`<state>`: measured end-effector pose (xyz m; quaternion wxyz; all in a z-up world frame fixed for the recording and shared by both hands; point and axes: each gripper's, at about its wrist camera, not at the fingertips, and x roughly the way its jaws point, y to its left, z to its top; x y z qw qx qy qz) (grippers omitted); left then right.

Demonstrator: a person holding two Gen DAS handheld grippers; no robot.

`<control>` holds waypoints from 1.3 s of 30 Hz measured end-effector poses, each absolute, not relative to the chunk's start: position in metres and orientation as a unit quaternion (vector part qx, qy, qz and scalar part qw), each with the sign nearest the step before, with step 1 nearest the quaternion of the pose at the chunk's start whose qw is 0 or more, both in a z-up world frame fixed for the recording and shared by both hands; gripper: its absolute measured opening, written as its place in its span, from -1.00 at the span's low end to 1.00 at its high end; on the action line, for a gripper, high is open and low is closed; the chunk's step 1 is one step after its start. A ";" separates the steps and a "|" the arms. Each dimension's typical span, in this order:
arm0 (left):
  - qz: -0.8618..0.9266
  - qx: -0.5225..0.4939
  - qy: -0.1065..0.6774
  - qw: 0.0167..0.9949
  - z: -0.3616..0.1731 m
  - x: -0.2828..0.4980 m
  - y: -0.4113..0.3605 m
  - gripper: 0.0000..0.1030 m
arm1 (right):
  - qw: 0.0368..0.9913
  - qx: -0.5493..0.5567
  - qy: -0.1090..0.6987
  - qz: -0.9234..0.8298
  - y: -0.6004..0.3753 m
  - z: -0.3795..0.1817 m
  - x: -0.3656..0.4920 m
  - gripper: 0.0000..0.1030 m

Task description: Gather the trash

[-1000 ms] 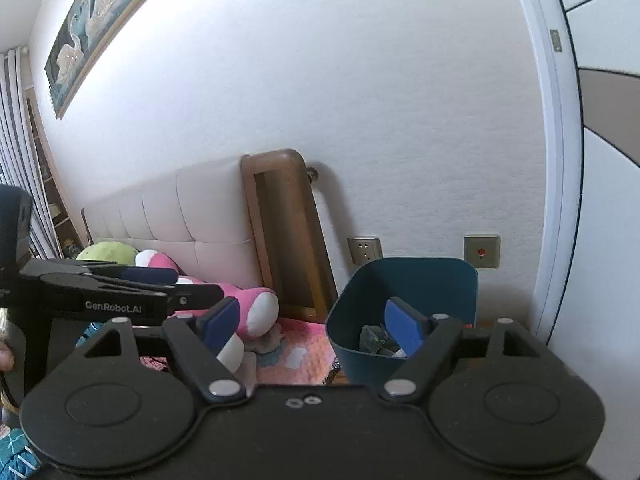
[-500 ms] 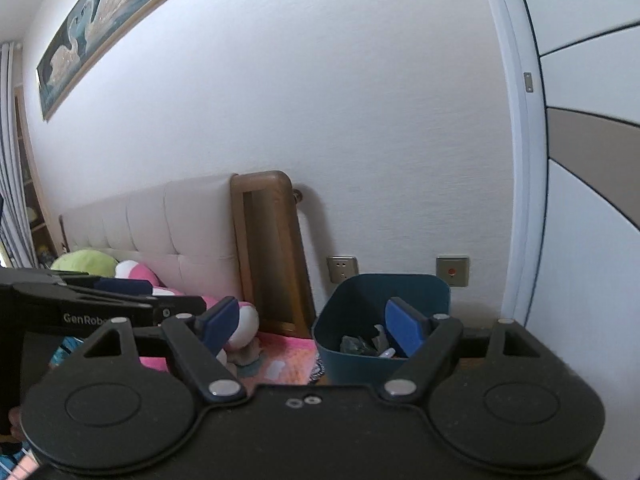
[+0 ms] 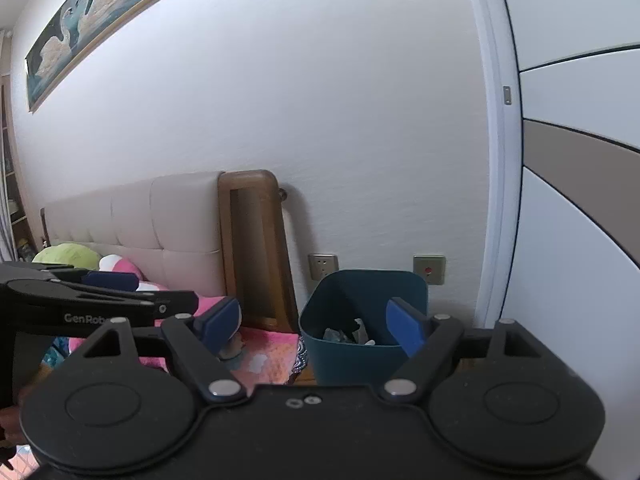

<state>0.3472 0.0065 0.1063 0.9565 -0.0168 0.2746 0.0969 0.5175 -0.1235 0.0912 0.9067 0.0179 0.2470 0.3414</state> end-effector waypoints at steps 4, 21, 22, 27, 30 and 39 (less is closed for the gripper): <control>0.097 -0.024 0.278 0.955 0.108 0.345 0.007 0.61 | 0.908 0.015 0.251 0.335 -0.123 0.091 0.515 0.57; 0.085 -0.035 0.288 0.953 0.112 0.340 0.002 0.61 | 0.907 0.016 0.269 0.323 -0.123 0.097 0.519 0.57; 0.085 -0.035 0.288 0.953 0.112 0.339 0.001 0.61 | 0.908 0.015 0.268 0.323 -0.123 0.096 0.519 0.57; 0.076 -0.041 0.288 0.954 0.114 0.336 0.004 0.61 | 0.907 0.015 0.271 0.321 -0.123 0.095 0.520 0.57; 0.070 -0.055 0.288 0.953 0.116 0.334 0.007 0.61 | 0.907 0.015 0.276 0.319 -0.122 0.094 0.521 0.57; 0.067 -0.048 0.278 0.957 0.116 0.331 0.006 0.61 | 0.903 0.010 0.282 0.324 -0.116 0.094 0.522 0.57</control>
